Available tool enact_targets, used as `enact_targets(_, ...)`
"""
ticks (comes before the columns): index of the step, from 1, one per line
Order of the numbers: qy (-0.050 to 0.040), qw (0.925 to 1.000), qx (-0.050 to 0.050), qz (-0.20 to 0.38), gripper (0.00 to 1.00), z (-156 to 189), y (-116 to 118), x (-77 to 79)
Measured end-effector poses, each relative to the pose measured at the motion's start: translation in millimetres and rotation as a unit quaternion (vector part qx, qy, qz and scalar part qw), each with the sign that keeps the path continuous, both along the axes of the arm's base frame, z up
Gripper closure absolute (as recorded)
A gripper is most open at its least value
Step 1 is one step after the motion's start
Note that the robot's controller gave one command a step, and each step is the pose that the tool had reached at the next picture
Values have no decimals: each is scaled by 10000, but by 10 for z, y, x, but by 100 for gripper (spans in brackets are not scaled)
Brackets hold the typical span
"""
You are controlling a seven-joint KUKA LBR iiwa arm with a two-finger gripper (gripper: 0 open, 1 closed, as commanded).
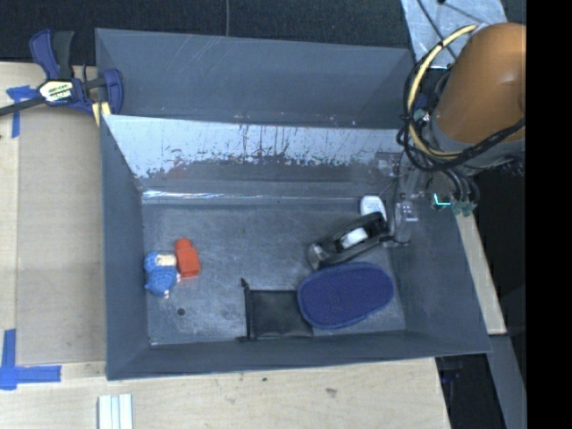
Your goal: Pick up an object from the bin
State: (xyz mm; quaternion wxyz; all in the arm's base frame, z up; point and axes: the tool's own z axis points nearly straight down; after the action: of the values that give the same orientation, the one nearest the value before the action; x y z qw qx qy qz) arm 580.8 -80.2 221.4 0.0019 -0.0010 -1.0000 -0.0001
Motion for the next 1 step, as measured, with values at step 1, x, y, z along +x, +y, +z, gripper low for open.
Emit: enact_targets(1,-6,9915,8,1305,0,-1027,85,3)
